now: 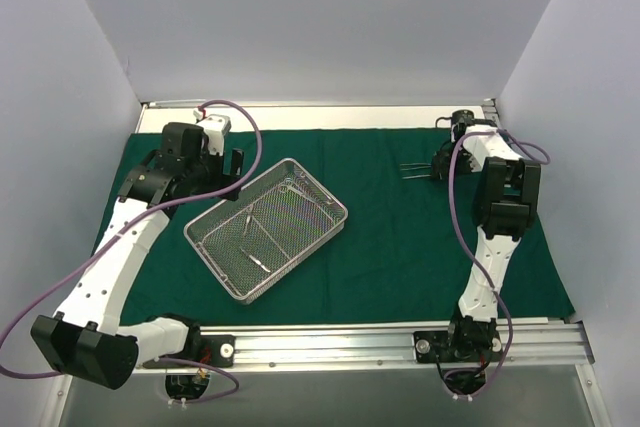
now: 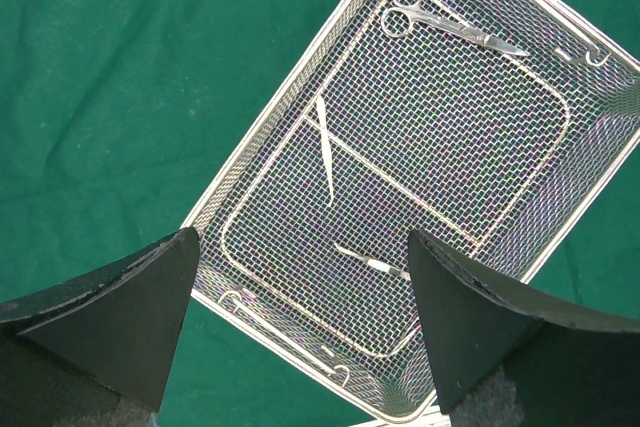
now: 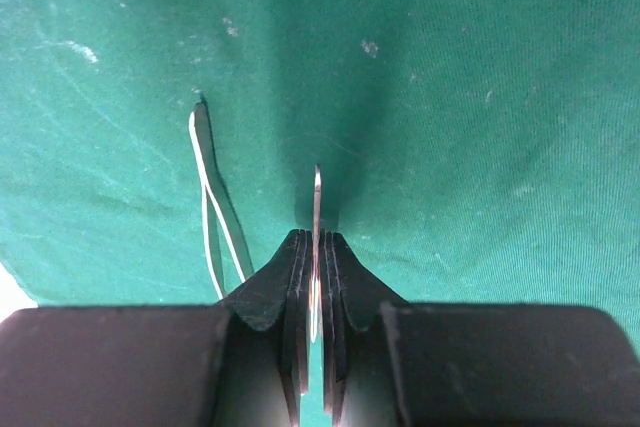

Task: Open and lay out the surgical kit
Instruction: Place the medical item in the surgical kit.

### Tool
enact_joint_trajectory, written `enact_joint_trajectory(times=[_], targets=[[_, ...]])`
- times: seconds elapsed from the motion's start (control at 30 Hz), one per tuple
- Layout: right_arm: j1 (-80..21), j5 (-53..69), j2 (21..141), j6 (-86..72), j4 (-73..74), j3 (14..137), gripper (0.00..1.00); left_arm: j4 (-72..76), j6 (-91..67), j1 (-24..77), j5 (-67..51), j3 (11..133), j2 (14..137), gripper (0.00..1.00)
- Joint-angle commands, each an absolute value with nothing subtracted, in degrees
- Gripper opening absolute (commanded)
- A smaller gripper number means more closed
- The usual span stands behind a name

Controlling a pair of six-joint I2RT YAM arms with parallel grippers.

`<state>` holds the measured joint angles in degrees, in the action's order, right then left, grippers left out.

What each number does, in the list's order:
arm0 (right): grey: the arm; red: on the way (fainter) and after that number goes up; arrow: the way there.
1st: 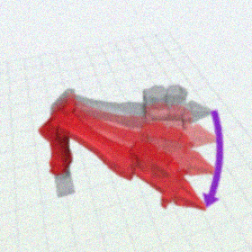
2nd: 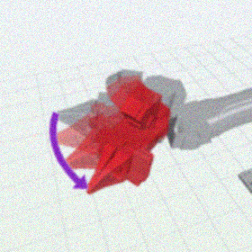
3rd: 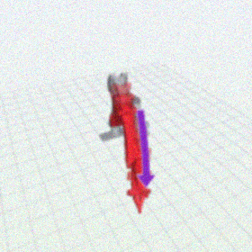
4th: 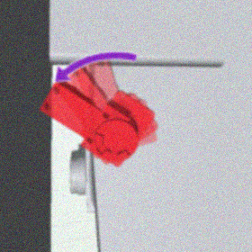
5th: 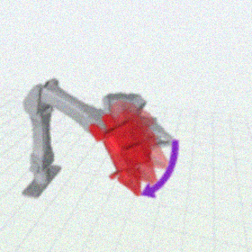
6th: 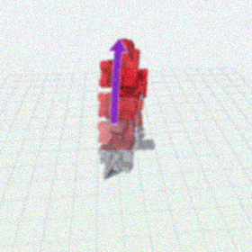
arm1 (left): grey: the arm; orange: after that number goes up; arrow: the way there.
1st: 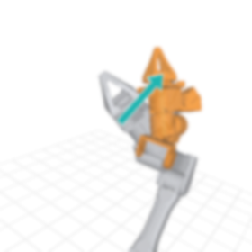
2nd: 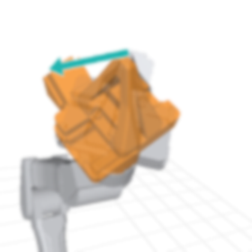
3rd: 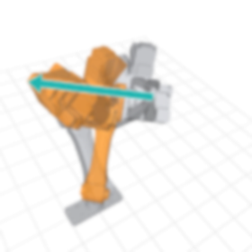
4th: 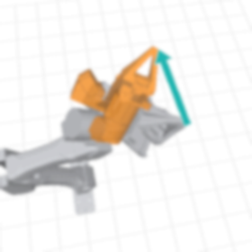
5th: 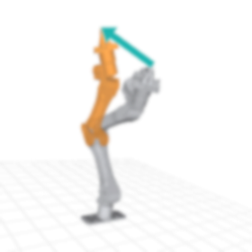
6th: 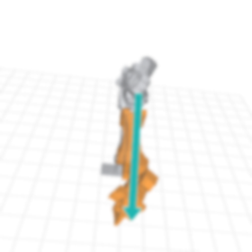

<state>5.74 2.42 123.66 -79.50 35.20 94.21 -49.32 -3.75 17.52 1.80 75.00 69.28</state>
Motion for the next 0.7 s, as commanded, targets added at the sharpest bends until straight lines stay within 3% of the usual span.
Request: enact_joint_trajectory(times=[0.0,0.67], targets=[[6.4,2.4,125.0,-80.8,36.7,93.1,0.01,-47.3,-3.5,17.1,1.0,75.1,69.3,0.94],[6.7,1.3,125.4,-79.5,37.3,92.5,0.24,-47.3,-5.7,17.0,-5.3,74.7,70.9,0.94]])
